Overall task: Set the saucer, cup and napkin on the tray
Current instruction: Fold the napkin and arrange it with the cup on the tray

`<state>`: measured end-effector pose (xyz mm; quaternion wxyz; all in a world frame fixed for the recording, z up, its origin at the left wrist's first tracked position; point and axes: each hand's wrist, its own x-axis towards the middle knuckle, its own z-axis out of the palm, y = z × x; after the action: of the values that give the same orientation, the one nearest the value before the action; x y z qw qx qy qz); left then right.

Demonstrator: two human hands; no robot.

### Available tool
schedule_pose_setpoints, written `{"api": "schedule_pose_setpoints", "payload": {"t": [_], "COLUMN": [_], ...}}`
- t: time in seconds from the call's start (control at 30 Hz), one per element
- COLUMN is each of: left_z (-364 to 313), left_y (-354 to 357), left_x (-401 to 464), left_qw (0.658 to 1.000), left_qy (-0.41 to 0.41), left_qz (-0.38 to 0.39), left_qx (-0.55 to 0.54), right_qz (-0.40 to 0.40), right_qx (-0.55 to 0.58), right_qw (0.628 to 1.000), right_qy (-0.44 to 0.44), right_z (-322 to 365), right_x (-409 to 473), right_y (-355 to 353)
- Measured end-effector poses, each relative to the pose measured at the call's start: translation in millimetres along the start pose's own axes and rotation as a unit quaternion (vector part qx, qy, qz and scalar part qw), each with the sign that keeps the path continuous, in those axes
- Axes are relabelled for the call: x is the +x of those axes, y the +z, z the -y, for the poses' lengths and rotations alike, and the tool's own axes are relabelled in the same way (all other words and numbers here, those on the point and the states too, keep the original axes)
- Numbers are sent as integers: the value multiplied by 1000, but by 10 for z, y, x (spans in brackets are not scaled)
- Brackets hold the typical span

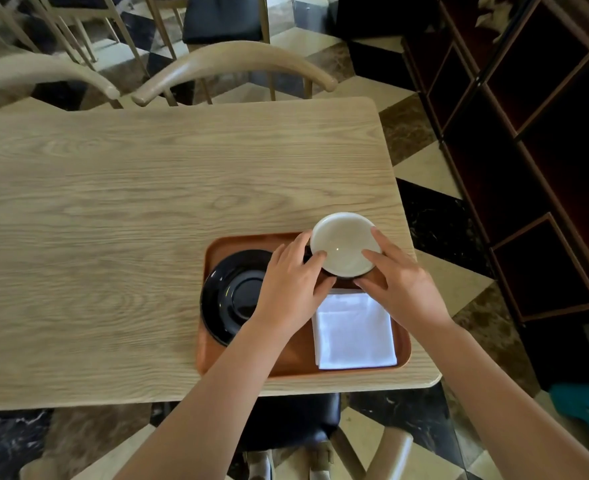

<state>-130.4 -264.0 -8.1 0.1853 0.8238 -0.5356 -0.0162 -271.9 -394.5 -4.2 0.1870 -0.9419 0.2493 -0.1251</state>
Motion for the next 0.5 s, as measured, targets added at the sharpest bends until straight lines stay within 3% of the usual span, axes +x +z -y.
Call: {"api": "schedule_pose_setpoints", "payload": {"t": [0.23, 0.3, 0.4, 0.5], "left_z": [-95, -156, -306, -401], "left_y": [-71, -76, 51, 237], "left_x": [-132, -355, -745, -936], "left_qw": [999, 998, 996, 994], "left_qy": [-17, 14, 87, 93], "left_qz": [-28, -42, 6, 64], "left_qx": [-24, -36, -37, -18], "right_qz": [-8, -21, -11, 58], "right_qx": [6, -10, -22, -43], "right_qw": [1000, 1000, 998, 993], "right_qy": [-7, -18, -64, -94], "right_z": [33, 34, -19, -81], "right_x": [-125, -323, -704, -948], "right_y": [-40, -80, -46, 84]}}
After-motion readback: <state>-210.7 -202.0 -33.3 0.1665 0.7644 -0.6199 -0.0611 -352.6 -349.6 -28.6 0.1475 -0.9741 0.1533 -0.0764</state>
